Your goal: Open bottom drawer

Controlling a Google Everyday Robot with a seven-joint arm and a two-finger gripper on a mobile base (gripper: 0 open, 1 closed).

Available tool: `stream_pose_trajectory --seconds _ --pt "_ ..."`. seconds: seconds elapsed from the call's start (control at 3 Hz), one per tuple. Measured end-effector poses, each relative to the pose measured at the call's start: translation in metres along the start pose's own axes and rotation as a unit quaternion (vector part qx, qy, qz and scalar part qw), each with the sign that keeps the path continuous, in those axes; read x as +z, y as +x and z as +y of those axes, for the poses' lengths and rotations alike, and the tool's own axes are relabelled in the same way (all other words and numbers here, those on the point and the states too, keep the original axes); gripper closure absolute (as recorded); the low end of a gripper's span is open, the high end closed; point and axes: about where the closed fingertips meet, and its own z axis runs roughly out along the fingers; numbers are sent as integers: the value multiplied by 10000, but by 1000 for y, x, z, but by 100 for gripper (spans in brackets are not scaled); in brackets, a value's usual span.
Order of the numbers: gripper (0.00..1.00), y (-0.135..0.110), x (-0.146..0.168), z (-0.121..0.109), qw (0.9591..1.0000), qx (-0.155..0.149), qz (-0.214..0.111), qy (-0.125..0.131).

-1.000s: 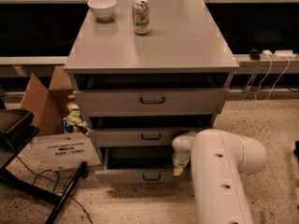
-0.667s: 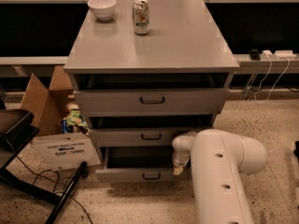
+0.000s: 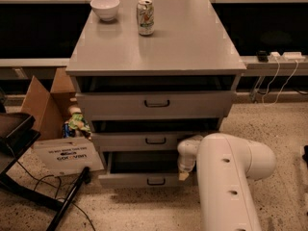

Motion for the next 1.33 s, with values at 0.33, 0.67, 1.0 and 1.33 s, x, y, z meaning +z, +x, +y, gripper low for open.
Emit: stream_pose_trajectory --seconds 0.33,0.67,1.0,1.33 --pt "6 0 0 0 10000 0 0 0" --pt "0 0 0 0 10000 0 0 -1" --pt "0 4 5 9 10000 -28 4 -46" --pt "27 35 18 67 9988 -9 210 -449"
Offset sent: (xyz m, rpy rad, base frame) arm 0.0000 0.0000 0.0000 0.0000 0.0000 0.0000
